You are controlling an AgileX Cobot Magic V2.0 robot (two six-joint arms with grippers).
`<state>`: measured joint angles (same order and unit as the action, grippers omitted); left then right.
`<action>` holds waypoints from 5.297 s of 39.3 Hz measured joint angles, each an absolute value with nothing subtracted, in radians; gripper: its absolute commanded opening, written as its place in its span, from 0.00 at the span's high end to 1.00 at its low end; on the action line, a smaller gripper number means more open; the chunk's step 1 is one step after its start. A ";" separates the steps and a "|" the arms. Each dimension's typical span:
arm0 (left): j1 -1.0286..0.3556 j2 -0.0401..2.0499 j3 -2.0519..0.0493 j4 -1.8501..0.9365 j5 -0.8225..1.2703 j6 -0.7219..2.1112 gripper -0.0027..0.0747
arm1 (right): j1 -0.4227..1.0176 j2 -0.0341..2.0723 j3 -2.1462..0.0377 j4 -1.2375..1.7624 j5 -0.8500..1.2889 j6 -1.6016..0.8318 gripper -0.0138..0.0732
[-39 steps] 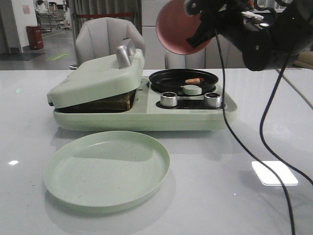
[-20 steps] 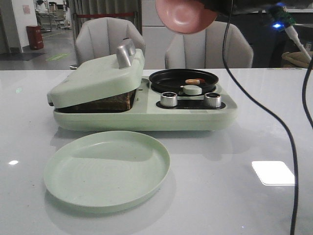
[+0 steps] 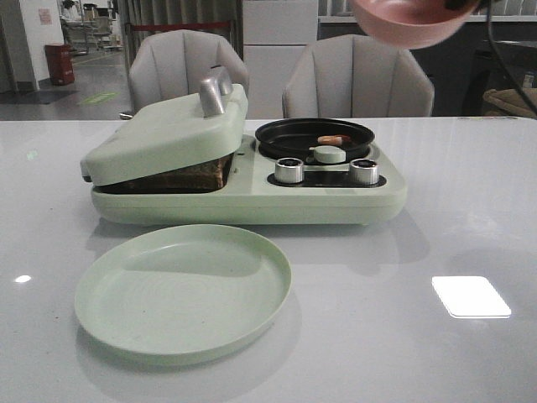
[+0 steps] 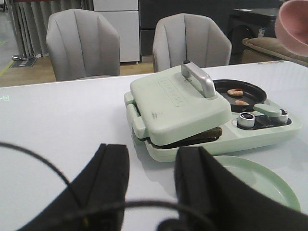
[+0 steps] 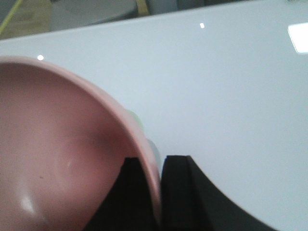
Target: Make breakfast with bread and shrimp
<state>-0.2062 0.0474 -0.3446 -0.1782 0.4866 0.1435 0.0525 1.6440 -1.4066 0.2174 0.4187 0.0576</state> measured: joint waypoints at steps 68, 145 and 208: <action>-0.206 0.047 -0.345 -0.178 0.487 0.144 0.56 | -0.068 1.656 -1.450 0.097 0.770 -0.078 0.31; -0.206 0.047 -0.345 -0.178 0.487 0.144 0.56 | 0.345 0.224 -0.175 0.200 0.042 -0.079 0.66; -0.056 0.018 -0.017 0.056 0.041 -0.170 0.56 | 0.345 0.224 -0.175 0.202 0.040 -0.079 0.66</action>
<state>-0.0562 0.0185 -0.0169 0.0559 0.0411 -0.1699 0.3453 0.2242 -0.1749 0.2022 0.0397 -0.0787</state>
